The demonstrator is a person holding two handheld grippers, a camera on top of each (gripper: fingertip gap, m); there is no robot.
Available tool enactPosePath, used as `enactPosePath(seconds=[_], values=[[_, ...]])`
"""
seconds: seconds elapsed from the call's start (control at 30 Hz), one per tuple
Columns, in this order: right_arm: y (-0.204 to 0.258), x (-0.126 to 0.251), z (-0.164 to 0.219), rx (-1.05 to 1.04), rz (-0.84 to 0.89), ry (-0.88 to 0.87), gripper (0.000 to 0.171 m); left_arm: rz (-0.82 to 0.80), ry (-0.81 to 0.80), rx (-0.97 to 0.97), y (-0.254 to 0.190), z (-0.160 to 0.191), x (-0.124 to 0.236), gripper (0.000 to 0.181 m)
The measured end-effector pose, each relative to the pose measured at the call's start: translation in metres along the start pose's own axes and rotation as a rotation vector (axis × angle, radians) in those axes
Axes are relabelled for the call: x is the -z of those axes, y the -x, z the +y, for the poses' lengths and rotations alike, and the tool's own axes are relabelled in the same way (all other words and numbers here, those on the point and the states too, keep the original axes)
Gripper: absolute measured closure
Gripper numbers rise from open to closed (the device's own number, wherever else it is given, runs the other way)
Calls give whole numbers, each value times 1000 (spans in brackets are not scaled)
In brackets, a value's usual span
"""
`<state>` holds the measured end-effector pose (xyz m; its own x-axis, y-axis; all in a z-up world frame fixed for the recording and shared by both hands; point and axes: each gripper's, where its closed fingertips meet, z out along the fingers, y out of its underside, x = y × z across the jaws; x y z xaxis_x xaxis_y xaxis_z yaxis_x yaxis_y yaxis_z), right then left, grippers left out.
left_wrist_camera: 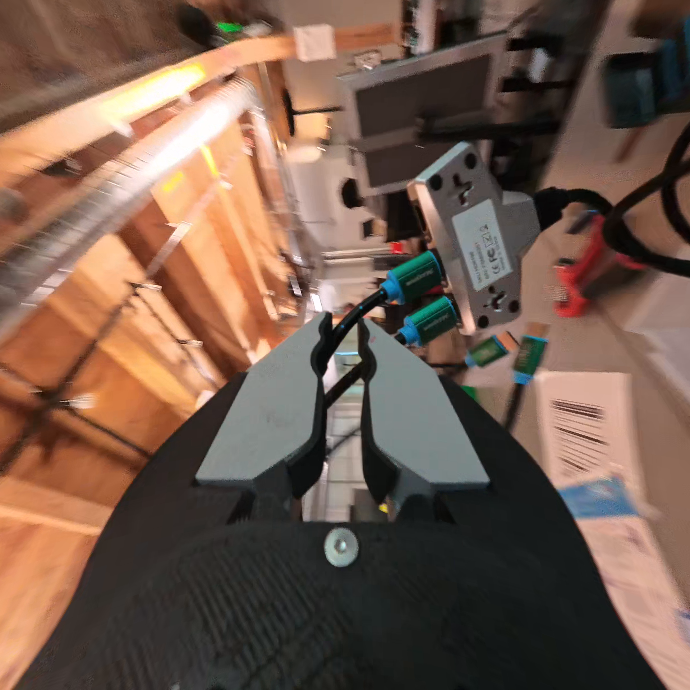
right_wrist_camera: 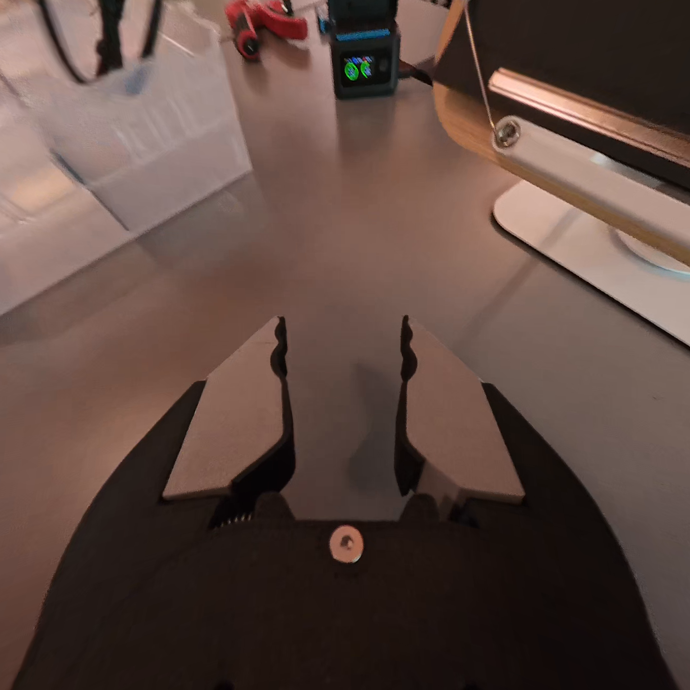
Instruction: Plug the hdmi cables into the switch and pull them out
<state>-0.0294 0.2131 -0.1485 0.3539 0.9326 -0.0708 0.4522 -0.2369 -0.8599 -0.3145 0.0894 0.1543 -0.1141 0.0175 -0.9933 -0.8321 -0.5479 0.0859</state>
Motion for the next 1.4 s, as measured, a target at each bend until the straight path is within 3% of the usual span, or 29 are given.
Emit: enactPosePath(seconds=[0.1,0.23,0.37,0.43,0.5,0.57,0.67,0.83,1.0,1.13,1.4], values=[[16,6,-10,-17,-116,-55,108,-173,-85,-33,63,-21,14,170],[24,8,-12,-16,-179,-63,102,-276,-150,16,134,-46,34,171],[31,24,-28,16,-229,-145,102,-282,-291,21,158,-91,59,173],[49,50,-50,17,-384,-280,105,-263,-397,-44,147,-118,76,174],[77,95,-67,33,-651,-447,115,-246,-489,-175,122,-141,93,175],[85,140,-79,21,-839,-623,122,-248,-494,-329,94,-153,102,177],[73,170,-87,-25,-920,-730,114,-243,-503,-474,61,-167,112,176],[36,167,-95,-143,-787,-792,97,-241,-563,-541,37,-184,117,176],[26,170,-100,-197,-773,-832,91,-285,-610,-631,23,-201,124,177],[46,160,-96,-177,-842,-750,88,-347,-671,-664,13,-216,132,177],[110,147,-78,-179,-1183,-527,84,-464,-848,-652,-6,-262,167,177]])
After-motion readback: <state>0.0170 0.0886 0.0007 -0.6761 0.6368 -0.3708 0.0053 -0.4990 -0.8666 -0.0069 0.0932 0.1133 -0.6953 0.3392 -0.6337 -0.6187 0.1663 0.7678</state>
